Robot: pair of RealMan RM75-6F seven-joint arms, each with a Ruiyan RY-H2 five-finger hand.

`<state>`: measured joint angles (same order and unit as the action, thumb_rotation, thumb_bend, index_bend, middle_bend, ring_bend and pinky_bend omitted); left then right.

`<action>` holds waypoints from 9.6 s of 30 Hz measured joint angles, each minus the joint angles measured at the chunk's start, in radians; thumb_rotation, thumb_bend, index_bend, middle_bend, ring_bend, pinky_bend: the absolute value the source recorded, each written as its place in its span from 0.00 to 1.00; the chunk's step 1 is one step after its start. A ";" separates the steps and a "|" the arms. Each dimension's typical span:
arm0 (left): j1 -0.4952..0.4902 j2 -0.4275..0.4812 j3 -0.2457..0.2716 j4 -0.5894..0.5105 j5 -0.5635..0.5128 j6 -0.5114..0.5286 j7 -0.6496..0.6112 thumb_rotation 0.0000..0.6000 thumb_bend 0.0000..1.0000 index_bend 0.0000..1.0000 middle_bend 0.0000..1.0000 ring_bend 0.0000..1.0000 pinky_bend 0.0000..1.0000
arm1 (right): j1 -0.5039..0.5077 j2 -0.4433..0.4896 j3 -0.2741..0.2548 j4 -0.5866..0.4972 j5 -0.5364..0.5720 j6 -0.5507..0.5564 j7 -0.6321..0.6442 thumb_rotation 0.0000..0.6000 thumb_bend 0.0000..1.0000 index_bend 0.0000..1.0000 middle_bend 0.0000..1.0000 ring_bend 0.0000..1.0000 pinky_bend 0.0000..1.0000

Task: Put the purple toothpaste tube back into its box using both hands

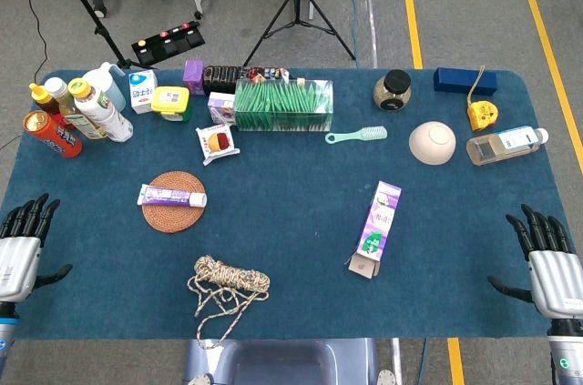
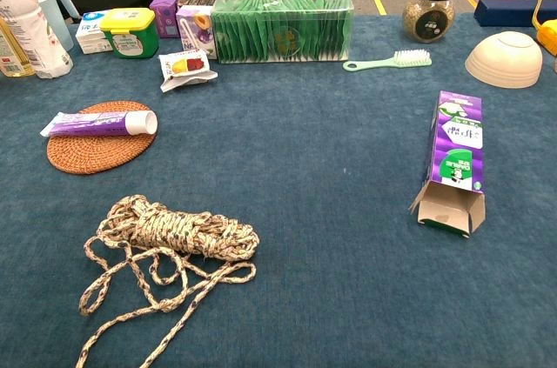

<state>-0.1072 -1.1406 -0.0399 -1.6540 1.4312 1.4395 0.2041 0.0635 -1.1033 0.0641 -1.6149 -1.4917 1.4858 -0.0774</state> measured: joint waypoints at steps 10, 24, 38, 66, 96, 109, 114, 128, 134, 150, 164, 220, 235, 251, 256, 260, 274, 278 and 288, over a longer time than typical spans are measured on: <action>-0.025 -0.003 -0.002 0.037 0.023 -0.031 -0.057 1.00 0.04 0.00 0.00 0.00 0.07 | 0.002 -0.001 0.004 -0.011 0.004 -0.002 -0.005 0.83 0.00 0.11 0.00 0.00 0.00; -0.195 0.065 -0.036 0.043 0.003 -0.283 -0.073 1.00 0.04 0.00 0.00 0.00 0.07 | 0.000 -0.024 0.018 0.024 -0.009 0.037 0.008 0.83 0.00 0.00 0.00 0.00 0.00; -0.379 -0.019 -0.054 0.197 -0.031 -0.526 -0.066 1.00 0.05 0.00 0.00 0.00 0.09 | 0.020 -0.040 0.029 0.033 0.053 -0.027 -0.029 0.83 0.00 0.00 0.00 0.00 0.00; -0.557 -0.208 -0.081 0.366 -0.160 -0.669 -0.020 1.00 0.17 0.30 0.15 0.12 0.38 | 0.032 -0.037 0.027 0.027 0.068 -0.057 -0.017 0.83 0.00 0.00 0.00 0.00 0.00; -0.617 -0.324 -0.082 0.418 -0.300 -0.660 0.109 1.00 0.18 0.40 0.24 0.21 0.45 | 0.039 -0.034 0.016 0.026 0.042 -0.060 0.021 0.83 0.00 0.00 0.00 0.00 0.00; -0.626 -0.373 -0.079 0.443 -0.328 -0.622 0.157 1.00 0.20 0.51 0.33 0.32 0.42 | 0.042 -0.032 0.010 0.026 0.034 -0.064 0.031 0.84 0.00 0.00 0.00 0.00 0.00; -0.627 -0.376 -0.079 0.444 -0.320 -0.622 0.138 1.00 0.25 0.58 0.40 0.38 0.45 | 0.041 -0.032 0.009 0.024 0.034 -0.065 0.033 0.84 0.00 0.00 0.00 0.00 0.00; -0.613 -0.352 -0.076 0.436 -0.250 -0.563 0.075 1.00 0.32 0.67 0.48 0.44 0.52 | 0.043 -0.033 0.003 0.019 0.028 -0.067 0.026 0.84 0.00 0.00 0.00 0.00 0.00; -0.602 -0.300 -0.079 0.389 -0.224 -0.534 0.060 1.00 0.33 0.68 0.49 0.45 0.52 | 0.043 -0.033 0.001 0.016 0.027 -0.069 0.025 0.83 0.00 0.00 0.00 0.00 0.00; -0.614 -0.133 -0.083 0.220 -0.247 -0.558 0.142 1.00 0.33 0.69 0.50 0.45 0.53 | 0.084 -0.019 -0.001 0.028 0.012 -0.129 0.030 0.83 0.00 0.02 0.00 0.00 0.00; -0.643 0.081 -0.096 -0.036 -0.405 -0.579 0.281 1.00 0.32 0.69 0.51 0.45 0.53 | 0.350 0.030 -0.017 0.240 -0.304 -0.276 0.190 0.88 0.00 0.07 0.04 0.02 0.11; -0.605 0.135 -0.026 -0.023 -0.422 -0.563 0.198 1.00 0.32 0.69 0.51 0.45 0.53 | 0.789 -0.252 -0.153 0.508 -0.331 -0.575 0.176 1.00 0.44 0.59 0.65 0.60 0.62; -0.627 0.154 -0.039 -0.111 -0.379 -0.552 0.227 1.00 0.32 0.69 0.51 0.45 0.53 | 0.750 -0.177 0.019 0.198 0.160 -0.678 -0.209 1.00 0.50 0.64 0.75 0.75 0.87; -0.724 0.172 -0.074 -0.253 -0.455 -0.535 0.412 1.00 0.32 0.69 0.52 0.45 0.53 | 0.867 -0.215 0.140 -0.192 0.914 -0.469 -0.759 1.00 0.54 0.66 0.80 0.85 0.96; -0.768 0.141 -0.078 -0.278 -0.513 -0.528 0.483 1.00 0.32 0.69 0.52 0.45 0.53 | 0.951 -0.303 0.178 -0.238 1.057 -0.328 -0.867 1.00 0.55 0.66 0.80 0.86 0.96; -0.809 0.103 -0.078 -0.290 -0.563 -0.521 0.545 1.00 0.32 0.69 0.52 0.45 0.53 | 1.014 -0.380 0.206 -0.244 1.131 -0.249 -0.931 1.00 0.55 0.66 0.80 0.86 0.96; -0.934 -0.003 -0.059 -0.327 -0.705 -0.449 0.732 1.00 0.32 0.69 0.52 0.45 0.53 | 1.114 -0.485 0.258 -0.206 1.258 -0.156 -1.022 1.00 0.55 0.66 0.80 0.86 0.97; -0.953 -0.032 -0.046 -0.333 -0.730 -0.413 0.764 1.00 0.32 0.69 0.52 0.45 0.53 | 1.123 -0.494 0.270 -0.187 1.295 -0.131 -1.034 1.00 0.55 0.66 0.80 0.86 0.97; -0.986 -0.084 -0.033 -0.346 -0.784 -0.313 0.843 1.00 0.32 0.69 0.52 0.45 0.53 | 1.136 -0.504 0.314 -0.178 1.388 -0.061 -1.075 1.00 0.55 0.66 0.80 0.86 0.97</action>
<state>-1.0935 -1.2243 -0.0727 -2.0005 0.6475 1.1268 1.0469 1.1998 -1.6075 0.3785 -1.7932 -0.1036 1.4246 -1.1522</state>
